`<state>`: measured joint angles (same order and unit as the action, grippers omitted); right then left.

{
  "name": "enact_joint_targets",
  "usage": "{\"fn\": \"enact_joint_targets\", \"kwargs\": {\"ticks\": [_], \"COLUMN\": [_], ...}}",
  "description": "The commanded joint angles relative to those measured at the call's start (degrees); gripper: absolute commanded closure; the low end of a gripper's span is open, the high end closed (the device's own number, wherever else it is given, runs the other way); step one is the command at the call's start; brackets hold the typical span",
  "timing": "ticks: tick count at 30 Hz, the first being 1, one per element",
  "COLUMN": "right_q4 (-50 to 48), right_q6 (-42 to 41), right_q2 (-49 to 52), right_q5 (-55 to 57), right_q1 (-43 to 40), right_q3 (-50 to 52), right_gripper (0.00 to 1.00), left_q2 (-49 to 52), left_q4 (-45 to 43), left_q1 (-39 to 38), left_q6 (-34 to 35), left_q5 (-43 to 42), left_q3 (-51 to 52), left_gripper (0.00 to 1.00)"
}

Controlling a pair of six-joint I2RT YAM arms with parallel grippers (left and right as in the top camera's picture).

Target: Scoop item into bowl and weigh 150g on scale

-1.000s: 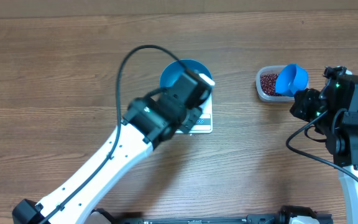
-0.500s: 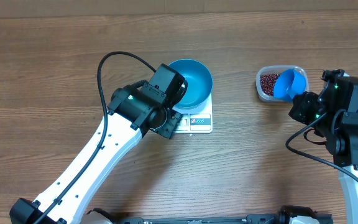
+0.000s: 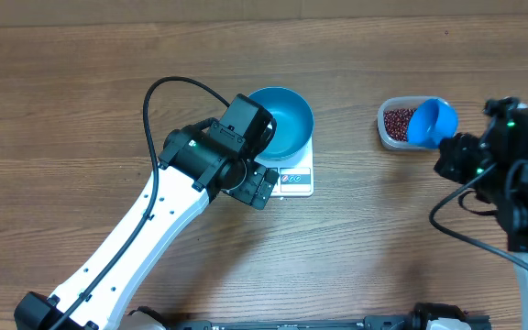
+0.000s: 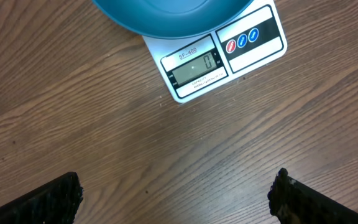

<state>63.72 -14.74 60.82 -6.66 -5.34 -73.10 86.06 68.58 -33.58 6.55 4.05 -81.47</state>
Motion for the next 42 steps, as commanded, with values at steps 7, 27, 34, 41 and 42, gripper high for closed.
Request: {"fn": "enact_joint_targets", "kwargs": {"ticks": [7,27,34,41,42], "right_q4": [8.2,10.1,8.8,7.6,7.6], "right_q6": [7.6,12.3,10.3,15.8,16.1], "right_q2": [3.3,23.1,31.2,36.3,36.5], "right_q5": [5.6,22.4,29.7,30.2,30.2], "right_q1": [-0.5,7.6,8.3,8.3,8.3], "right_q3": [-17.0,-22.7,-22.7,-22.7,-22.7], "right_gripper": [0.96,0.96,0.96,0.96,0.96], "left_q2": [0.2,0.2,0.2,0.2,0.2], "left_q4": [0.1,0.1,0.1,0.1,0.1], "left_q1": [0.3,0.3,0.3,0.3,0.3], "left_q6": [1.0,1.0,1.0,1.0,1.0], "left_q5": [-0.7,-0.7,-0.7,-0.7,-0.7], "left_q3": [-0.1,-0.1,-0.1,-0.1,-0.1], "left_gripper": [0.00,0.01,0.01,0.00,0.00]}}
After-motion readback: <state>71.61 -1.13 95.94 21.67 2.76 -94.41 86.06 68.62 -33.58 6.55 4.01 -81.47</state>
